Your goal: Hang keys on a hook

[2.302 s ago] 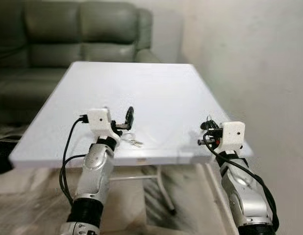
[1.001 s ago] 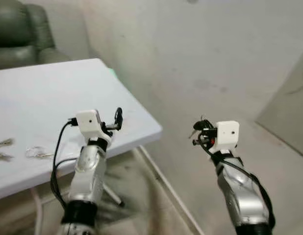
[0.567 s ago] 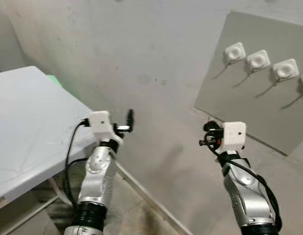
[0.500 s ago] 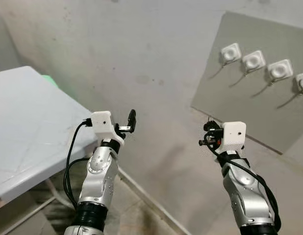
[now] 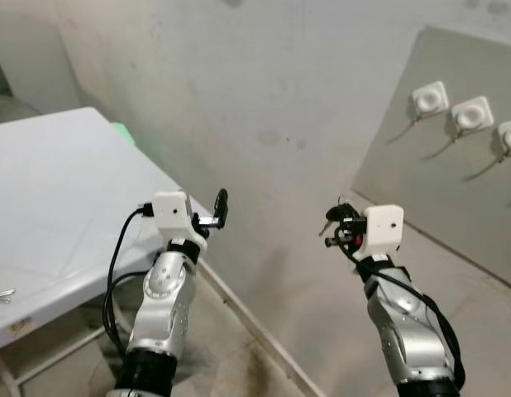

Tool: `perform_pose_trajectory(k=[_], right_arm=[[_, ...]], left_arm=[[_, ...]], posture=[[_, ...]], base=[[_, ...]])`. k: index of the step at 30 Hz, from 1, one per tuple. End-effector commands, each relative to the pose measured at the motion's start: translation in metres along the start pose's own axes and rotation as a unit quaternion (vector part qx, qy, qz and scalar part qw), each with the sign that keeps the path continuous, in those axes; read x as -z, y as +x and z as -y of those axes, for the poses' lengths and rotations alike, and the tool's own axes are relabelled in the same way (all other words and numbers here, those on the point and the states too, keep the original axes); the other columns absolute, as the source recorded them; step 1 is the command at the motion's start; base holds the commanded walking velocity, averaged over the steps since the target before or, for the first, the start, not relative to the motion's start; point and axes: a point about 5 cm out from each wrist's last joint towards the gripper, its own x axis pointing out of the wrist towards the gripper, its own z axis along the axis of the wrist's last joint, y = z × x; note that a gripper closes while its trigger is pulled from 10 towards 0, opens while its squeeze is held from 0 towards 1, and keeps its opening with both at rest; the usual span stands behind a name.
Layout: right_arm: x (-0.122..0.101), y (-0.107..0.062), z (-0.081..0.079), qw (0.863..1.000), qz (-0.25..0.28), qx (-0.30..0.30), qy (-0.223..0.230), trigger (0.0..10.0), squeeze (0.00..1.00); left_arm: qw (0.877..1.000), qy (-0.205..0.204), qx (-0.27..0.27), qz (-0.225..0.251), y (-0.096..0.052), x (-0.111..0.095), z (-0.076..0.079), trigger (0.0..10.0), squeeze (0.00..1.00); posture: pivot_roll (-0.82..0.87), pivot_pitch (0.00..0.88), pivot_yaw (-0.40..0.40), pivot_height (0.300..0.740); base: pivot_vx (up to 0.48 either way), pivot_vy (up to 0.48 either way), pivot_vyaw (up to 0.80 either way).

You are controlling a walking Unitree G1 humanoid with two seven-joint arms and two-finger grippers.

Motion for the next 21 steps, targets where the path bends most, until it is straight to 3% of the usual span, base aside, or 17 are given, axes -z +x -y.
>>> perform_pose_trajectory(k=[1, 5, 9, 21], right_arm=[[-0.0051, -0.0008, 0.0036, 1.0, 0.007, 0.008, -0.005, 10.0, 0.0], [-0.0046, -0.0011, 0.0038, 1.0, 0.005, 0.007, -0.006, 10.0, 0.0], [-0.0061, -0.0015, 0.0035, 1.0, 0.012, 0.004, -0.004, 10.0, 0.0], [-0.0096, -0.0018, -0.0005, 1.0, 0.023, -0.011, -0.007, 10.0, 0.0]], left_arm=[[1.0, 0.003, 0.009, -0.002, -0.0001, -0.0016, 0.0048, 10.0, 0.0], [1.0, -0.004, 0.008, -0.001, -0.0006, -0.0016, 0.0053, 10.0, 0.0], [1.0, -0.027, 0.005, -0.006, -0.0019, -0.0006, 0.0074, 10.0, 0.0], [1.0, -0.03, 0.0, 0.0, -0.0053, -0.0027, 0.012, 10.0, 0.0]], posture=[[0.01, 0.0, -0.069, 0.74], [0.01, 0.0, -0.071, 0.74], [0.02, 0.0, -0.076, 0.74], [0.02, 0.0, -0.083, 0.74]], base=[[0.0, -0.48, -0.69], [0.0, -0.48, -0.69], [0.0, -0.152, -0.65], [0.0, 0.0, 0.0]])
